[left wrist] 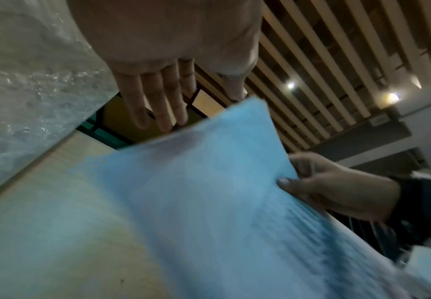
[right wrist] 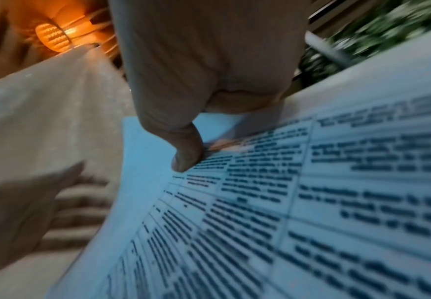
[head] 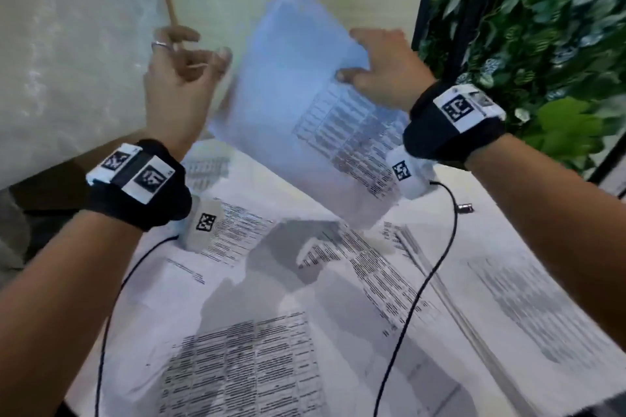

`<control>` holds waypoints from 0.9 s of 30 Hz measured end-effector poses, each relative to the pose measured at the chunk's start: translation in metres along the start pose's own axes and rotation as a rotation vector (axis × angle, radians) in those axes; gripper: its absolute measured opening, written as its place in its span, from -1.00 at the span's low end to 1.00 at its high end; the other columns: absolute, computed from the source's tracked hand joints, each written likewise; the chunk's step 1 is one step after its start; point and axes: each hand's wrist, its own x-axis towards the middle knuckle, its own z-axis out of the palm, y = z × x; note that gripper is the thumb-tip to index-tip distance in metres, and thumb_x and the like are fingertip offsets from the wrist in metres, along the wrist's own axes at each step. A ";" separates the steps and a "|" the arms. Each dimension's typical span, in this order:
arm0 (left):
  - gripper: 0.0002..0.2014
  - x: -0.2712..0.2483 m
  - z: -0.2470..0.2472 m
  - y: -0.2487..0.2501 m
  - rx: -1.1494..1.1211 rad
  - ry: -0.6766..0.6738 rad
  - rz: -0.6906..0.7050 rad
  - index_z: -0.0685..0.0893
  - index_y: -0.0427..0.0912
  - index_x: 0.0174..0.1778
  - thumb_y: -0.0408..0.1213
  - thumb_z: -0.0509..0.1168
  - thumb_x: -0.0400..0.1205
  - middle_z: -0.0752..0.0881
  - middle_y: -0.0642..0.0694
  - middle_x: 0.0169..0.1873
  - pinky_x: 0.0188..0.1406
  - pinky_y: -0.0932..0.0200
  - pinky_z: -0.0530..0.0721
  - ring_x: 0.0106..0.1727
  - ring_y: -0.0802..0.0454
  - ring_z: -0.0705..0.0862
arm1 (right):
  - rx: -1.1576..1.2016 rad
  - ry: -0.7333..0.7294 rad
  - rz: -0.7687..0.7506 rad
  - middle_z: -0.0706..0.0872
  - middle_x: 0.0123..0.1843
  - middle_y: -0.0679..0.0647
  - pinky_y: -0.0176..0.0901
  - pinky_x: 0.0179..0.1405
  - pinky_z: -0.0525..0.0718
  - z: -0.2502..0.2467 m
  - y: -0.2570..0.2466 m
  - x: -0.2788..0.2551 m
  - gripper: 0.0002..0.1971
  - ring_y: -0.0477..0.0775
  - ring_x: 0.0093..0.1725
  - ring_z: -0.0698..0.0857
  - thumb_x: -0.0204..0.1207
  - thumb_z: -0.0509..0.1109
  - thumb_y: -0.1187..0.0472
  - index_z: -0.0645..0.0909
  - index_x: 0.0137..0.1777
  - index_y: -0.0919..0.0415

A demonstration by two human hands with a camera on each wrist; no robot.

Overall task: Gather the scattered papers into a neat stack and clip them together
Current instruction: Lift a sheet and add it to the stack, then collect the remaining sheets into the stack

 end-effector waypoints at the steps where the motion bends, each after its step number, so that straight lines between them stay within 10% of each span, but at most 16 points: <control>1: -0.64 0.002 0.002 -0.002 -0.019 -0.010 -0.001 0.45 0.10 0.06 0.04 0.47 0.49 0.70 0.04 -0.13 -0.15 0.21 0.62 -0.25 0.23 0.70 | 0.054 0.031 0.062 0.63 0.33 0.16 -0.03 0.20 0.56 -0.019 0.024 -0.011 -0.56 0.07 0.20 0.57 0.57 0.40 -0.03 0.52 0.38 0.12; 7: -0.58 -0.020 0.017 -0.059 0.273 -0.658 -0.450 0.63 0.01 -0.06 0.10 0.61 0.33 0.80 -0.17 0.01 -0.26 0.12 0.58 -0.15 -0.01 0.71 | 0.303 -0.032 0.537 0.75 -0.22 0.02 -0.19 -0.22 0.56 -0.075 0.154 -0.121 -0.71 0.06 -0.22 0.61 0.37 0.55 0.07 0.71 -0.04 0.28; 9: -0.50 -0.034 0.019 -0.079 0.595 -0.917 -0.466 0.65 0.00 0.15 0.15 0.56 0.39 0.78 -0.13 0.13 -0.11 0.07 0.58 0.02 -0.08 0.69 | 0.247 -0.143 0.688 0.84 -0.08 0.08 -0.27 -0.34 0.63 -0.059 0.186 -0.165 -0.75 0.12 -0.20 0.69 0.48 0.54 0.13 0.71 0.08 0.25; 12: -0.39 -0.055 0.020 -0.107 0.968 -1.131 -0.505 0.42 -0.13 0.55 0.02 0.38 0.63 0.54 -0.21 0.48 0.29 0.12 0.47 0.36 -0.13 0.58 | -0.005 -0.330 0.853 0.71 0.28 0.24 -0.19 0.00 0.59 -0.019 0.208 -0.214 -0.46 0.21 0.11 0.72 0.47 0.56 0.12 0.53 0.40 0.28; 18: -0.20 -0.075 0.015 -0.131 1.149 -1.168 -0.595 0.11 -0.25 0.70 0.23 0.10 0.69 0.22 -0.28 0.70 0.56 0.07 0.29 0.66 -0.21 0.31 | -0.447 -0.416 0.622 0.45 0.44 0.31 0.13 0.31 0.54 0.025 0.178 -0.184 -0.31 0.38 0.37 0.53 0.43 0.53 -0.03 0.40 0.51 0.15; 24: -0.08 -0.067 -0.002 -0.125 1.088 -1.117 -0.534 -0.01 -0.12 0.76 0.33 0.12 0.60 0.03 -0.27 0.75 0.69 -0.10 0.14 0.73 -0.22 0.16 | -0.022 -0.620 0.336 0.71 0.28 0.09 -0.11 0.21 0.57 0.104 0.097 -0.100 -0.48 0.07 0.14 0.66 0.46 0.53 -0.05 0.55 0.37 0.11; 27: -0.15 -0.050 -0.030 -0.133 1.120 -0.991 -0.598 0.04 -0.14 0.75 0.21 0.21 0.66 -0.02 -0.25 0.75 0.70 -0.11 0.11 0.75 -0.20 0.08 | -0.022 -0.736 0.276 0.62 0.39 0.06 -0.06 0.34 0.52 0.155 0.063 -0.071 -0.41 0.11 0.33 0.61 0.48 0.48 -0.14 0.49 0.45 0.09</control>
